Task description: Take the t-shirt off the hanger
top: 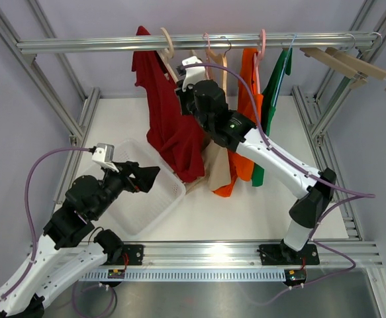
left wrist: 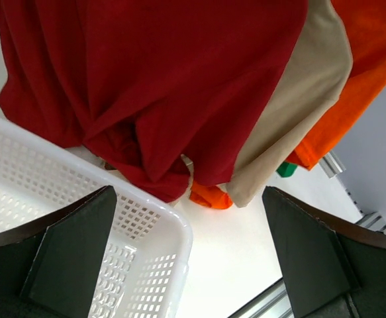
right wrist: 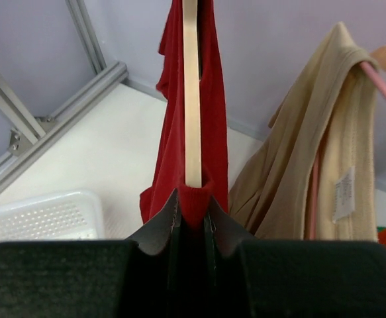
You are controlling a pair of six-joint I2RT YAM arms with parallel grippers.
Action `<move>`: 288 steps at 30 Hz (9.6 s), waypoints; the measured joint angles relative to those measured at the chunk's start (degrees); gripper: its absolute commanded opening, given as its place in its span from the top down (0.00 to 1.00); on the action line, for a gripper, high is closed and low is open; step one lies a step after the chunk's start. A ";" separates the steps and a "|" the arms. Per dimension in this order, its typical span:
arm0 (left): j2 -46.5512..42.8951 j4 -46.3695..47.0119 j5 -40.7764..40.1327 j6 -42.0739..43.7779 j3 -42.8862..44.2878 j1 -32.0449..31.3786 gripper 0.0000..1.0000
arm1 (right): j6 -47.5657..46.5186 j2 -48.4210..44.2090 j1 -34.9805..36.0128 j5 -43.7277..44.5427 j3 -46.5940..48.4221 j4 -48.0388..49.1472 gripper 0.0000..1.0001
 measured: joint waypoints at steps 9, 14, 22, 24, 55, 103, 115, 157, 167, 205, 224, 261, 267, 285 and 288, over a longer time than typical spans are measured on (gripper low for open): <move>0.83 4.68 0.81 -3.69 0.11 0.00 0.03 | -1.09 -8.13 0.00 0.22 -12.04 9.31 1.00; 1.20 10.47 0.87 -6.60 0.11 0.00 0.08 | 0.35 -15.10 0.17 0.26 -23.80 12.85 1.00; 10.45 24.06 4.85 -10.82 1.31 0.04 0.09 | 5.11 -27.21 3.93 1.86 -40.06 14.40 1.00; 13.70 26.88 5.86 -11.76 1.40 0.04 0.09 | 6.34 -29.77 5.64 2.51 -42.93 14.69 1.00; 31.34 46.14 5.20 -21.99 4.74 0.04 0.18 | 14.69 -44.85 20.39 11.23 -58.10 18.71 1.00; 28.92 43.80 6.12 -29.03 5.35 0.09 1.00 | 4.31 -38.69 27.63 17.14 -36.79 8.66 0.31; 28.37 41.64 7.69 -29.66 5.35 0.13 1.00 | -0.98 -32.68 27.63 24.28 -33.46 9.03 0.81; 21.42 16.17 15.72 -4.76 3.32 -17.84 0.01 | -3.69 -24.57 20.68 25.20 -10.40 4.85 1.00; 29.55 14.86 -2.69 3.93 6.14 -27.67 0.63 | -0.50 -29.33 20.65 24.70 -10.71 2.36 1.00; 30.84 17.27 -16.17 -2.51 -11.91 -45.44 1.00 | -2.99 -31.87 14.38 15.30 -6.80 3.13 1.00; 20.65 21.07 -40.65 16.11 4.68 -44.61 1.00 | 10.60 -49.99 13.09 0.48 -14.21 -9.25 1.00; 32.59 30.73 -21.70 39.50 33.77 -19.26 1.00 | 22.10 -66.86 12.85 -15.56 -25.33 -22.64 1.00; 38.12 26.67 -22.05 45.05 52.78 -16.41 1.00 | 25.99 -68.94 12.85 -17.22 -29.73 -27.80 1.00; 30.99 19.98 -24.37 44.76 43.93 -2.16 1.00 | 27.02 -73.02 12.85 -13.16 -31.04 -37.24 1.00; 26.16 18.78 -25.38 41.11 35.01 -1.18 1.00 | 26.51 -71.19 12.85 -12.37 -31.04 -37.20 1.00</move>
